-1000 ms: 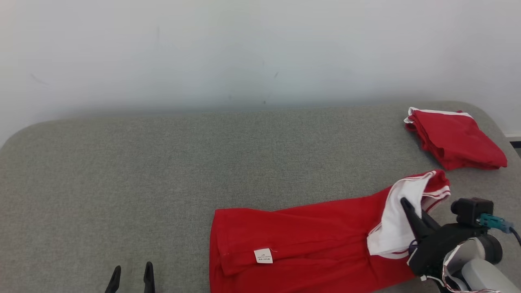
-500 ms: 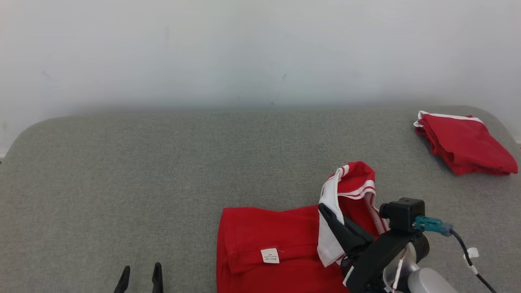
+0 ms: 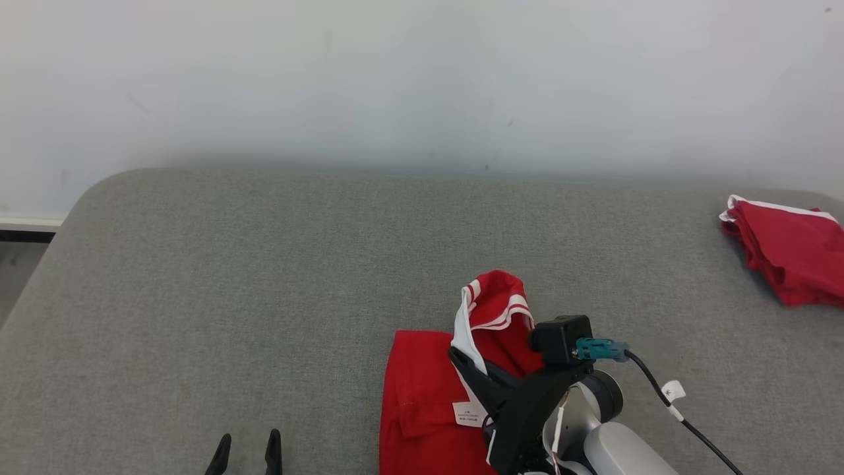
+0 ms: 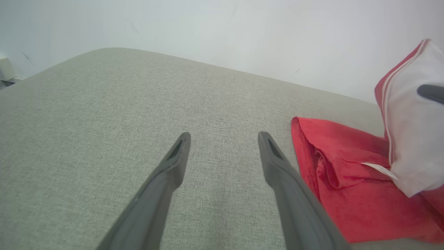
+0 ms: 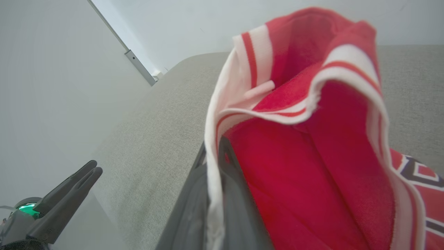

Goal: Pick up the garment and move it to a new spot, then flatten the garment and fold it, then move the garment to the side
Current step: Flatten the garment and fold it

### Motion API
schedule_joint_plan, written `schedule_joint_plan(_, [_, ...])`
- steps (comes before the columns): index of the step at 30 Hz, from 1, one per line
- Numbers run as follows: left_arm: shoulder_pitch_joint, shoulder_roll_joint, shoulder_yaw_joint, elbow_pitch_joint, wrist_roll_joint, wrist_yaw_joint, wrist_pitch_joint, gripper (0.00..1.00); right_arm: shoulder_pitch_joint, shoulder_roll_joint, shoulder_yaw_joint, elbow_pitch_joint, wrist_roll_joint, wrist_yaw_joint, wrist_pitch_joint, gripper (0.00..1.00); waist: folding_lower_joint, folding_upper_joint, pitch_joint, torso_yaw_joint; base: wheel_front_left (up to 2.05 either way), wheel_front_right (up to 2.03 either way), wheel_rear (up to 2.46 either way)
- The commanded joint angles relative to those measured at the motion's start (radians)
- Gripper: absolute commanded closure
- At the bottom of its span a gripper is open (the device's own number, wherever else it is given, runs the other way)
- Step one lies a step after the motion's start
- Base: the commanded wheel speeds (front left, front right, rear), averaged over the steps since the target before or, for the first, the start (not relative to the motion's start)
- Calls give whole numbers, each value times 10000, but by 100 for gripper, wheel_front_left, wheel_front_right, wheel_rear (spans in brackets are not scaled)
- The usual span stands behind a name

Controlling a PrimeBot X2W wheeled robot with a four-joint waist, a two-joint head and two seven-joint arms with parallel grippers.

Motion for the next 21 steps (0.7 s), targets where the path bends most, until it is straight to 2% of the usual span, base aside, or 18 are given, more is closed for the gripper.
schedule_joint_plan(1, [-129, -8, -31, 29, -111, 11, -33, 0, -123, 53, 38, 112, -120, -19, 18, 100, 0, 0, -3, 156, 0, 0, 0])
schedule_joint_plan(10, [-238, -6, -314, 191, -282, 11, -32, 0, -573, 387, 388, 1555, -211, -19, -195, 100, 0, 0, 75, 549, 0, 0, 0])
schedule_joint_plan(11, [-251, -6, -326, 208, -301, 11, -32, 0, -637, 417, 408, 1710, -254, -19, -292, 96, 0, 0, 81, 564, 0, 0, 0])
schedule_joint_plan(12, [-256, -6, -328, 222, -315, 11, -32, 0, -699, 438, 438, 1828, -294, -19, -394, 55, 0, 0, 82, 572, 0, 0, 0])
schedule_joint_plan(13, [-251, -6, -326, 233, -328, 11, -32, 0, -729, 463, 488, 1927, -287, -19, -470, 0, 0, 0, 78, 575, 0, 0, 0])
schedule_joint_plan(18, [-130, -6, -220, 265, -312, 11, -31, 0, -933, 504, 635, 1967, -193, -19, -937, 0, 0, 0, 1, 494, 0, 0, 0])
schedule_joint_plan(21, [-69, -6, -172, 258, -247, 11, -31, 0, -950, 319, 589, 1684, -194, -19, -1330, 0, 0, 0, -62, 418, 0, 0, 0])
